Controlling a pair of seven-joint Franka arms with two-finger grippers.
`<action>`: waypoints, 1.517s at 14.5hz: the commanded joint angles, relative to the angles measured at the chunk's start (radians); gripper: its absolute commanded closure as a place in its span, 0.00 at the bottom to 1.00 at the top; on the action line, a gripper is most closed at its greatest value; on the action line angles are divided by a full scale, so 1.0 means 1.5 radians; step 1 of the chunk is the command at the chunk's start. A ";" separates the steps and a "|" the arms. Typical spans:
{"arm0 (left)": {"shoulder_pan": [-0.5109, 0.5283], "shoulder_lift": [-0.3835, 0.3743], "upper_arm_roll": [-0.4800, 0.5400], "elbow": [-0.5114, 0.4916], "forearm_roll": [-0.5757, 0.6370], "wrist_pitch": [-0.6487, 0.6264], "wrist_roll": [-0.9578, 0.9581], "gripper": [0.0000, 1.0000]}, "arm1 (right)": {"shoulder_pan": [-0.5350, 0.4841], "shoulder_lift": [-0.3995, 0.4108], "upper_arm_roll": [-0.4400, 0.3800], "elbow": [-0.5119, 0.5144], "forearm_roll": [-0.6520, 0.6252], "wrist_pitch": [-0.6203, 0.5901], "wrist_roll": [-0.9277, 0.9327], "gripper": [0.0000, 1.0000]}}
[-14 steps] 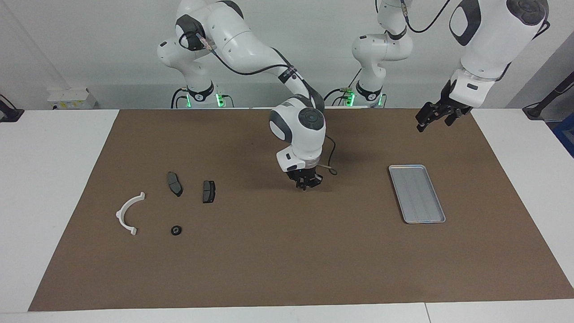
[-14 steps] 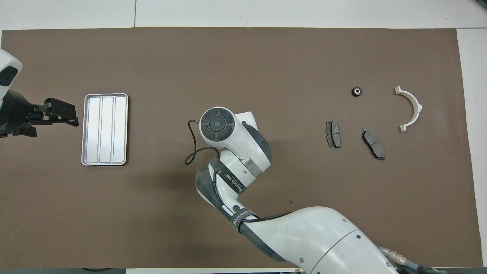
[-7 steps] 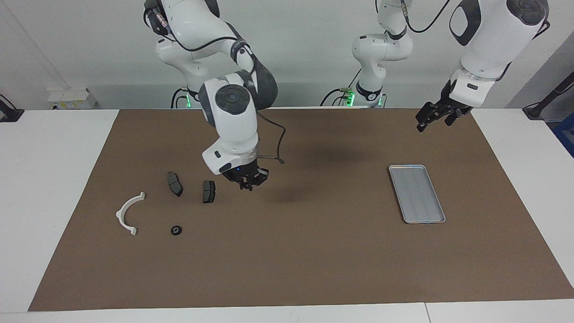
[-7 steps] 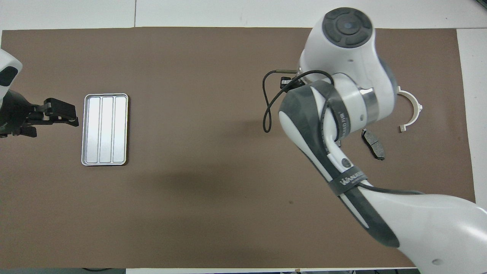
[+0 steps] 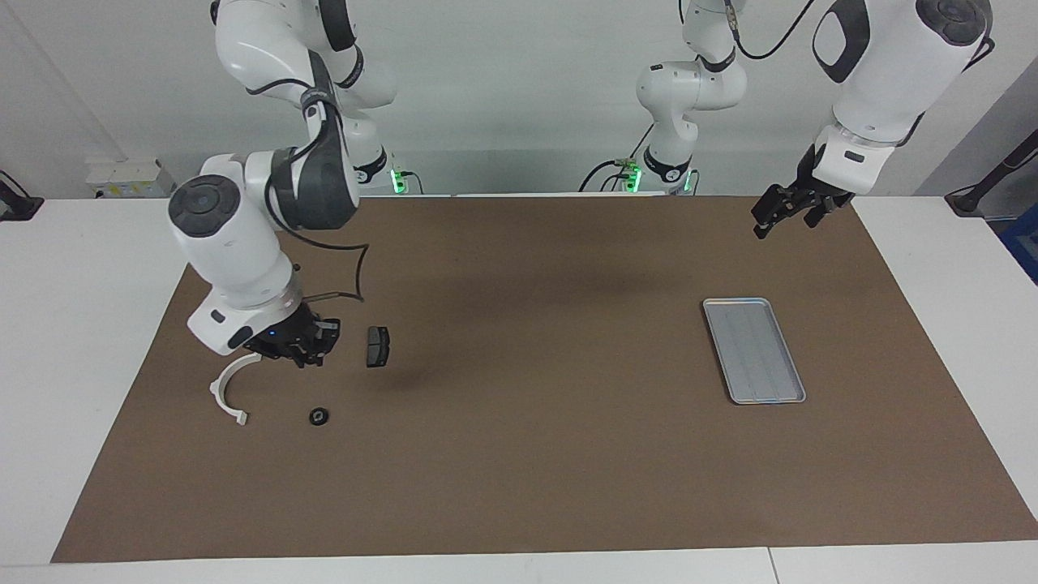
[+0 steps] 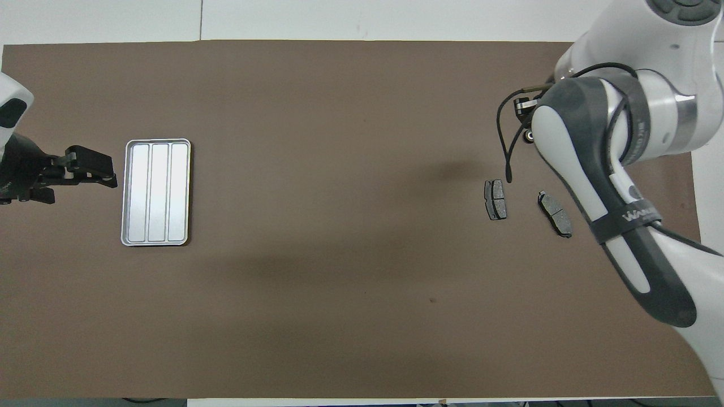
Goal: Place bearing gear from tray to pile
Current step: 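Place the second bearing beside the first near the white semicircle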
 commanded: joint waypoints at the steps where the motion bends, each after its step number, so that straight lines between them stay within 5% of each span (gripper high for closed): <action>1: -0.003 -0.015 0.004 -0.014 -0.009 -0.001 0.001 0.00 | -0.035 0.001 0.011 -0.028 0.004 0.050 -0.067 1.00; 9: -0.003 -0.015 0.004 -0.014 -0.009 0.000 0.001 0.00 | -0.095 0.075 0.011 -0.096 0.002 0.224 -0.121 1.00; 22: -0.003 -0.015 0.004 -0.014 -0.009 0.000 0.001 0.00 | -0.083 0.125 0.011 -0.125 0.003 0.320 -0.100 1.00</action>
